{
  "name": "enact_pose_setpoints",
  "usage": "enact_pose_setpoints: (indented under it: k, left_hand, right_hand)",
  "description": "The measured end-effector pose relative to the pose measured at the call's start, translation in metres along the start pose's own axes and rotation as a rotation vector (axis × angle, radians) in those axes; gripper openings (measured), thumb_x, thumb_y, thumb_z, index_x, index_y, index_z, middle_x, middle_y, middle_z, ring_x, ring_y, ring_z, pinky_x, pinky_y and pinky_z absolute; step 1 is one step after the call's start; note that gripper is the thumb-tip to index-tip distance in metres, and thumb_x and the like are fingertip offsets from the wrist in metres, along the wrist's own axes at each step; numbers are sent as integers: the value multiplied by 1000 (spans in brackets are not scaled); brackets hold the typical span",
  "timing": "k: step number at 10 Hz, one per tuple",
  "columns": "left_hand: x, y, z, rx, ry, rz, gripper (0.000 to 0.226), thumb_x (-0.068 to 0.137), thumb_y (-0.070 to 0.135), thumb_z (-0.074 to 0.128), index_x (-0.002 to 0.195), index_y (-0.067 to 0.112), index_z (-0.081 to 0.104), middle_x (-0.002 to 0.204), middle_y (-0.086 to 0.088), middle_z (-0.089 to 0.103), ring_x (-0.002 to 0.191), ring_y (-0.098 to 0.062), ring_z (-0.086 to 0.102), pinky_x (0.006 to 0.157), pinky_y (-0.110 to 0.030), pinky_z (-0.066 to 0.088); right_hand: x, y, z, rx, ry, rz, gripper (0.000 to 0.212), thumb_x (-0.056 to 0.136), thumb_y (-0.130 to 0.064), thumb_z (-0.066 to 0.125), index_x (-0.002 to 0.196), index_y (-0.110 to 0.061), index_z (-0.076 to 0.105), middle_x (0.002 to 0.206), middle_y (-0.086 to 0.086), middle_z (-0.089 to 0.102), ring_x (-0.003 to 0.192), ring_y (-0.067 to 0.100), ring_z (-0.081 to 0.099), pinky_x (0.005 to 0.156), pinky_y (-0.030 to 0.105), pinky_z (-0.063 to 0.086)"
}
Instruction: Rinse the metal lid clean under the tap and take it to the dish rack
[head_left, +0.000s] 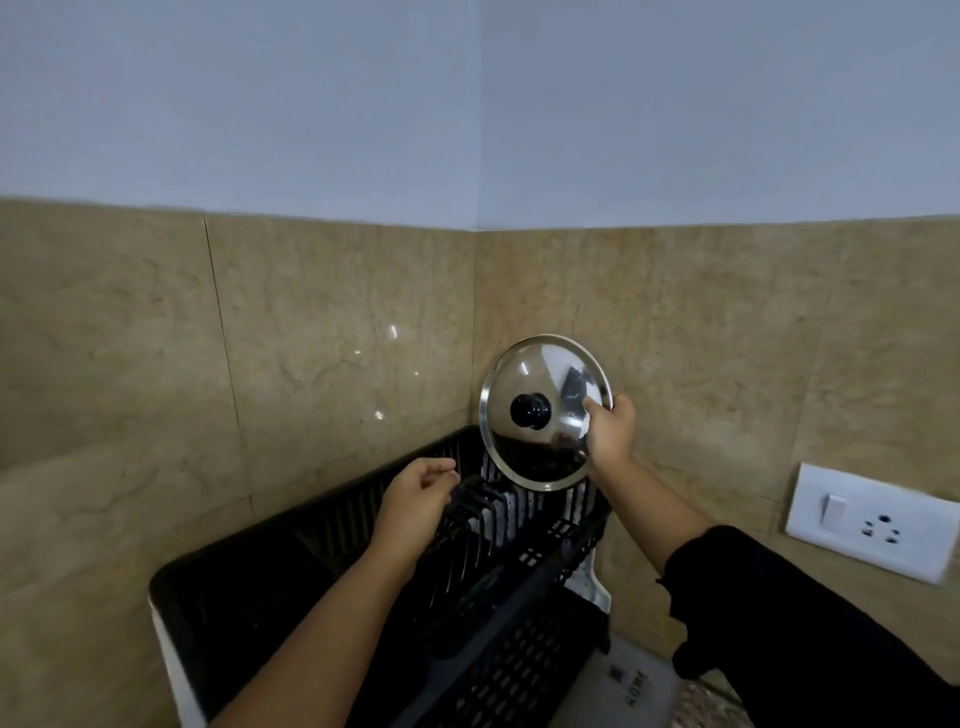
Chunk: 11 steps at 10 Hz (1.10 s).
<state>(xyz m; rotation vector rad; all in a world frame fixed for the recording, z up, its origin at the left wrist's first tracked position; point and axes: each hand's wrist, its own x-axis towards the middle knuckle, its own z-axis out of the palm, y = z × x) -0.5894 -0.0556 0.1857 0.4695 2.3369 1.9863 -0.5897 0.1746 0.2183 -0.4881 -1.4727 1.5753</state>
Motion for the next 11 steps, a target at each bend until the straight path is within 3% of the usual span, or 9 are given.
enact_pose_setpoints:
  k: [1, 3, 5, 6, 7, 8, 9, 10, 11]
  left_hand:
    - [-2, -2, 5, -24, -34, -26, 13, 94, 24, 53, 105, 25, 61, 109, 2, 65, 95, -12, 62, 66, -20, 40]
    - [-3, -3, 13, 28, -55, 7, 20, 94, 24, 53, 113, 22, 60, 107, 4, 66, 90, -10, 62, 66, -20, 40]
    - [2, -12, 11, 63, -52, 23, 14, 92, 26, 55, 105, 27, 60, 101, 4, 68, 95, -13, 62, 87, -30, 48]
    - [4, -14, 12, 63, -72, 18, 12, 92, 25, 56, 103, 28, 60, 99, 4, 67, 94, -13, 61, 85, -28, 46]
    - [3, -14, 13, 48, -61, 12, 15, 92, 25, 56, 106, 25, 61, 98, 4, 66, 94, -13, 61, 84, -27, 44]
    - [1, -13, 11, 36, -49, 10, 12, 92, 25, 56, 103, 27, 61, 101, 3, 66, 98, -14, 61, 84, -27, 44]
    - [0, -10, 9, 17, -36, 25, 16, 92, 25, 56, 108, 24, 61, 103, 3, 66, 99, -15, 61, 79, -25, 42]
    - [0, -2, 7, 22, -35, 41, 15, 92, 24, 55, 106, 26, 61, 104, 4, 67, 99, -15, 62, 78, -25, 43]
    - [-3, 9, 2, 3, -4, 61, 10, 92, 23, 54, 98, 29, 60, 105, 3, 67, 97, -16, 62, 86, -32, 48]
  right_hand:
    - [8, 15, 0, -16, -41, 54, 16, 87, -5, 56, 76, -15, 53, 72, 4, 54, 64, 22, 53, 58, 31, 44]
    - [6, 36, 0, -65, -88, 104, 28, 89, -1, 54, 67, -16, 46, 63, 3, 47, 55, 16, 43, 52, 29, 35]
    - [2, 49, 0, -44, -102, 173, 22, 91, -2, 51, 72, -13, 51, 64, 6, 48, 51, 17, 41, 49, 29, 35]
    - [3, 46, -4, -71, -138, 186, 9, 91, -4, 52, 84, -7, 56, 65, 6, 51, 51, 18, 41, 50, 30, 36]
    - [5, 45, -8, -99, -182, 206, 15, 92, -7, 53, 105, -1, 57, 75, 7, 57, 59, 20, 49, 56, 32, 41]
    - [5, 42, -13, -107, -219, 265, 31, 93, -16, 57, 118, 0, 54, 102, 14, 63, 88, 25, 64, 73, 38, 51]
    - [0, 36, -16, -93, -254, 244, 26, 94, -17, 56, 115, -3, 55, 95, 7, 63, 77, 15, 60, 60, 27, 47]
    - [-6, 30, -20, -136, -228, 230, 23, 91, -17, 59, 108, -3, 57, 91, 9, 66, 78, 21, 63, 63, 33, 51]
    - [-16, 27, -30, -113, -140, 251, 29, 85, -18, 61, 112, -7, 57, 103, 15, 67, 93, 30, 65, 87, 48, 55]
